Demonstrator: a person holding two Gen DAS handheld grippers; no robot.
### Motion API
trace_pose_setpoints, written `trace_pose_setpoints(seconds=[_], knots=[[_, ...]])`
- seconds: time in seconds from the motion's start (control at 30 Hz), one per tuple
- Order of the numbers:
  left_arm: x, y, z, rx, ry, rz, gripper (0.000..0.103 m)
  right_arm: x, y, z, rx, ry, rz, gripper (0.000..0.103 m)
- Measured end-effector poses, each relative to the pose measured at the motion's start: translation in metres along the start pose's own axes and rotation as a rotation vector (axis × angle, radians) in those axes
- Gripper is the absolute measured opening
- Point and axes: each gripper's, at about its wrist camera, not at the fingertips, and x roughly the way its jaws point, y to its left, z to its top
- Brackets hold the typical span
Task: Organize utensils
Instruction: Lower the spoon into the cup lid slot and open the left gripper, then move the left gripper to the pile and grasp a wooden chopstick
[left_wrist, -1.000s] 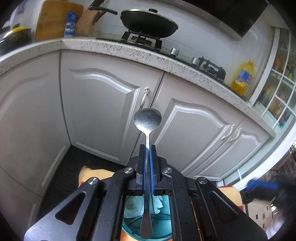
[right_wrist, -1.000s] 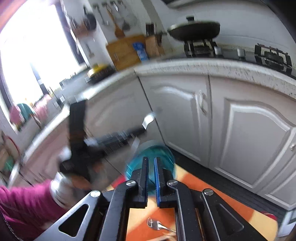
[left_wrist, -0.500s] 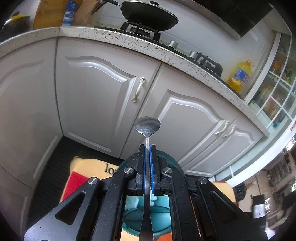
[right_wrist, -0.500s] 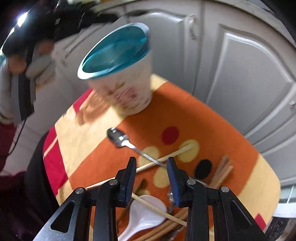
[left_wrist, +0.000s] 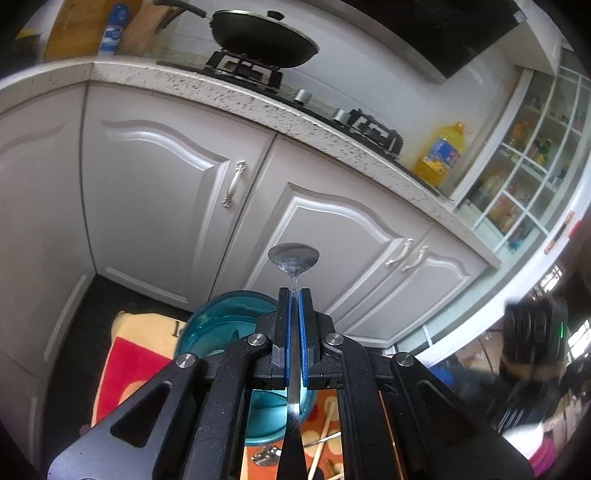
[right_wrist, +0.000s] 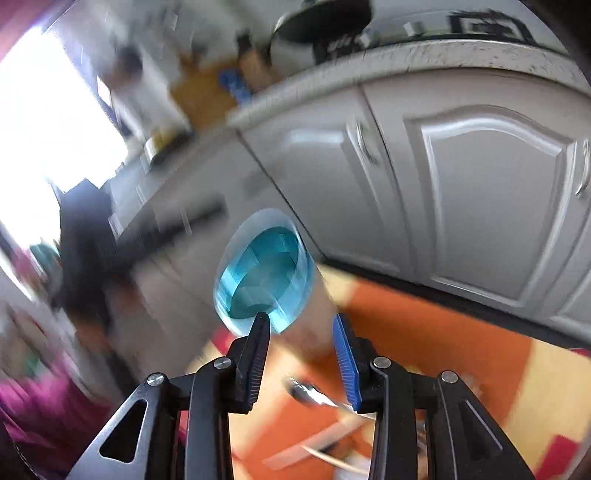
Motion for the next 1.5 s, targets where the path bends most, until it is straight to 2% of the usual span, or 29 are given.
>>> trace_pose_setpoints(seconds=[0.03, 0.07, 0.13, 0.2, 0.33, 0.53, 0.7, 0.97, 1.03, 1.2, 1.4, 1.5], knots=[[0.0, -0.001, 0.0, 0.008, 0.0, 0.0, 0.002, -0.001, -0.001, 0.01, 0.039, -0.028, 0.042, 0.035], [0.0, -0.002, -0.001, 0.017, -0.001, 0.008, 0.002, 0.0, 0.0, 0.016, 0.046, -0.039, 0.049, 0.035], [0.001, 0.0, -0.001, 0.018, 0.009, 0.023, 0.002, 0.004, 0.006, 0.026, 0.027, -0.045, 0.011, 0.035], [0.006, 0.008, -0.002, -0.01, 0.034, 0.025, 0.002, 0.007, 0.008, 0.028, 0.033, -0.045, 0.012, 0.035], [0.008, 0.018, -0.01, -0.05, 0.067, 0.009, 0.002, 0.006, 0.007, 0.015, 0.034, -0.015, -0.011, 0.035], [-0.011, 0.017, -0.021, -0.029, 0.091, 0.005, 0.002, 0.003, -0.011, -0.004, 0.063, 0.041, -0.055, 0.035], [-0.015, 0.022, -0.028, -0.042, 0.112, 0.019, 0.002, 0.002, -0.016, -0.015, 0.075, 0.053, -0.045, 0.036], [-0.02, 0.015, -0.037, -0.028, 0.138, -0.013, 0.002, 0.012, -0.02, -0.032, 0.066, 0.12, -0.074, 0.039], [-0.023, 0.013, -0.039, -0.02, 0.143, -0.032, 0.004, 0.014, -0.023, -0.037, 0.064, 0.141, -0.088, 0.039], [-0.035, 0.014, -0.055, -0.022, 0.154, -0.076, 0.029, 0.018, -0.03, -0.048, 0.052, 0.186, -0.119, 0.039], [-0.033, 0.015, -0.091, 0.039, 0.227, -0.052, 0.034, 0.024, -0.033, -0.069, 0.014, 0.244, -0.169, 0.039], [-0.019, 0.026, -0.11, -0.006, 0.293, -0.025, 0.034, 0.023, -0.036, -0.079, -0.008, 0.25, -0.215, 0.039]])
